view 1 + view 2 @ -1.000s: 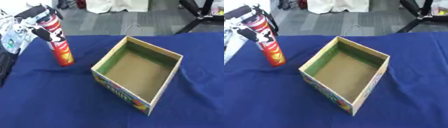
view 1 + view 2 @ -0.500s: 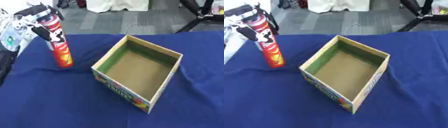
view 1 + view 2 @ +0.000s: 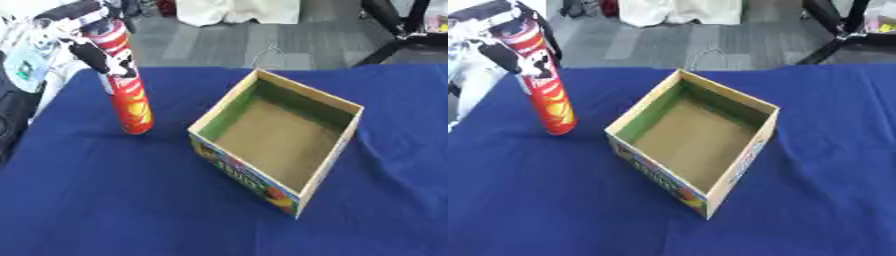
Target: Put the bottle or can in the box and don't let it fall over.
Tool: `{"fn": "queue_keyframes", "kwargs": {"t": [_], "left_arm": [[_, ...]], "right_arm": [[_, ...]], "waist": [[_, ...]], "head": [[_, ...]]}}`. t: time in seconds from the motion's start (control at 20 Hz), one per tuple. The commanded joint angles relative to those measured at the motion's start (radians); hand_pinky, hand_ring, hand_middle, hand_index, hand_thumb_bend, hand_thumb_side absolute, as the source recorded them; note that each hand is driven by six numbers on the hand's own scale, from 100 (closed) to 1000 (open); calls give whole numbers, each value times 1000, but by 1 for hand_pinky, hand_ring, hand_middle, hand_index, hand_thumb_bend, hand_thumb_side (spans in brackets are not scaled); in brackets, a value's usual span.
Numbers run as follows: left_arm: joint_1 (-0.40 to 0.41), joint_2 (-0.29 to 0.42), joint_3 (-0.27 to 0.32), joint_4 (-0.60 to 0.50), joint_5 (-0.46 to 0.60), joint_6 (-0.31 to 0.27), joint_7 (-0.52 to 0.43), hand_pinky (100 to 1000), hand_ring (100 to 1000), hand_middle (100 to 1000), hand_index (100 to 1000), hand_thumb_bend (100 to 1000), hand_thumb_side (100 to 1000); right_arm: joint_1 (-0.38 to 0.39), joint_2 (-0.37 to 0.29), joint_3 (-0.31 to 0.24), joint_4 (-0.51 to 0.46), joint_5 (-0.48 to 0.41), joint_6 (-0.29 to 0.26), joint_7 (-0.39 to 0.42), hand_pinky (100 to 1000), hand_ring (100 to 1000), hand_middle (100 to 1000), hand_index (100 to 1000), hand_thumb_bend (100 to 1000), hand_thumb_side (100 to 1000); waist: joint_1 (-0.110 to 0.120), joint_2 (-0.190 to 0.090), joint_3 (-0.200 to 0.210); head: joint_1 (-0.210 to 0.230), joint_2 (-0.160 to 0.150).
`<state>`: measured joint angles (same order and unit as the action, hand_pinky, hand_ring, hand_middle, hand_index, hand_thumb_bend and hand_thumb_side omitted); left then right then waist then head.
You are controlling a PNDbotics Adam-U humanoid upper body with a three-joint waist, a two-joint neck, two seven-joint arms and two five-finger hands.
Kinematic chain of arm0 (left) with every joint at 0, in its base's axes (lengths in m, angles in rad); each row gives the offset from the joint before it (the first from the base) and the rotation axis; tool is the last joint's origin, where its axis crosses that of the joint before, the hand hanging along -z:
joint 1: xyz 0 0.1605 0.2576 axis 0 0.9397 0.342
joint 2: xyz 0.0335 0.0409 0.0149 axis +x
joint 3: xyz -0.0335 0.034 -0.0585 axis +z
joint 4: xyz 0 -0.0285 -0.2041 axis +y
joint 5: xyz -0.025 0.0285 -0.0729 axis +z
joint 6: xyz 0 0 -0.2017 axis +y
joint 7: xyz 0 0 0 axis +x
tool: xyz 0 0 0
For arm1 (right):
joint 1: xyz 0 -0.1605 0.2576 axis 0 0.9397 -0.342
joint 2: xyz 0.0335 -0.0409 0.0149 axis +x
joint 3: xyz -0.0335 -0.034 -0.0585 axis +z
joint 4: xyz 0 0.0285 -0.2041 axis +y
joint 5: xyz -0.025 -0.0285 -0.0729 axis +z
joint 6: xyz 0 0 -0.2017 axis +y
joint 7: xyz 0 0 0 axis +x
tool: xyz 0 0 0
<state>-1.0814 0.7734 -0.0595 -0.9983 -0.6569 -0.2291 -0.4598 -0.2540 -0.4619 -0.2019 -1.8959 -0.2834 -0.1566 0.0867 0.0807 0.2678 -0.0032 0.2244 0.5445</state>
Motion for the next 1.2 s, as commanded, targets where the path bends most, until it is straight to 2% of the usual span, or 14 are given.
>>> {"fn": "queue_keyframes", "kwargs": {"t": [0.05, 0.35, 0.55, 0.85, 1.2], "left_arm": [[-39, 24, 1, -27, 15, 4, -2, 100, 100, 100, 107, 580, 100], [-77, 13, -3, -46, 27, 14, 4, 100, 100, 100, 107, 600, 100], [-93, 0, -10, -76, 50, 35, 14, 100, 100, 100, 106, 545, 100], [-126, -32, -30, -171, 131, 72, -1, 100, 100, 100, 107, 522, 100], [-168, -93, -68, -283, 177, 105, -46, 100, 100, 100, 108, 538, 100]], "right_arm": [[-5, -29, -1, -18, -14, 4, -3, 1000, 693, 744, 967, 100, 717], [0, -34, 2, -15, -25, 9, -3, 1000, 693, 744, 966, 100, 713], [2, -34, 4, -14, -28, 13, -1, 1000, 693, 743, 965, 100, 712], [7, -36, 5, -11, -30, 16, 0, 1000, 693, 743, 964, 100, 712], [7, -35, 11, -6, -30, 21, 8, 1000, 692, 742, 964, 100, 714]], "waist": [[2, -35, 6], [8, -64, 21], [11, -76, 26], [11, -89, 36], [11, -96, 40]], "head": [[-7, 11], [-39, 44], [-63, 71], [-88, 111], [-93, 119]]}}
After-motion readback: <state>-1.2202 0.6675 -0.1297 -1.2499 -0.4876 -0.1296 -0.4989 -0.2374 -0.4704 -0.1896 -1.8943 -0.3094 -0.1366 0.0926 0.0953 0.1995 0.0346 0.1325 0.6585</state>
